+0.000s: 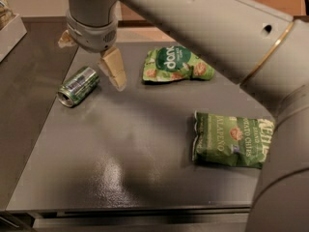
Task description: Place green can upright
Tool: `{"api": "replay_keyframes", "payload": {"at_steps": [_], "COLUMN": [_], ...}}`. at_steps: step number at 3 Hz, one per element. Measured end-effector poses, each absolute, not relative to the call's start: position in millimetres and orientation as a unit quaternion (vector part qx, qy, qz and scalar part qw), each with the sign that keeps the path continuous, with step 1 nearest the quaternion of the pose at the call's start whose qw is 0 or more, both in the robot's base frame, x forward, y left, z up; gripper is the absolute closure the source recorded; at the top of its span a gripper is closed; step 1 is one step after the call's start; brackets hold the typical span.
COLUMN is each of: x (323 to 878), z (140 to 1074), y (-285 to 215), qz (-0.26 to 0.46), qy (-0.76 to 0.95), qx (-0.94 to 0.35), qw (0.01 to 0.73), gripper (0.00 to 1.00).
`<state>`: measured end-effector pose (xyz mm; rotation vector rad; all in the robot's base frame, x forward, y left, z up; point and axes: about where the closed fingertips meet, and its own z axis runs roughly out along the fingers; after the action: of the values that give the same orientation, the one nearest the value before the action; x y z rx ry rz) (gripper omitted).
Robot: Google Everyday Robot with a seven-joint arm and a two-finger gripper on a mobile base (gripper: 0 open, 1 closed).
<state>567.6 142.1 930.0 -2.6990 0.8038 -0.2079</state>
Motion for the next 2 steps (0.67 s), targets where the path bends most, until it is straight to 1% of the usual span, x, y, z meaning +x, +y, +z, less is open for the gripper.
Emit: {"api": "replay_keyframes", "payload": {"at_steps": [2], "x": [585.6], "z": [904.9], "y": [170.6], "qz": [-0.064], "qy": [0.250], "qx": [-0.959], "qw": [0.119], "gripper": [0.00]}}
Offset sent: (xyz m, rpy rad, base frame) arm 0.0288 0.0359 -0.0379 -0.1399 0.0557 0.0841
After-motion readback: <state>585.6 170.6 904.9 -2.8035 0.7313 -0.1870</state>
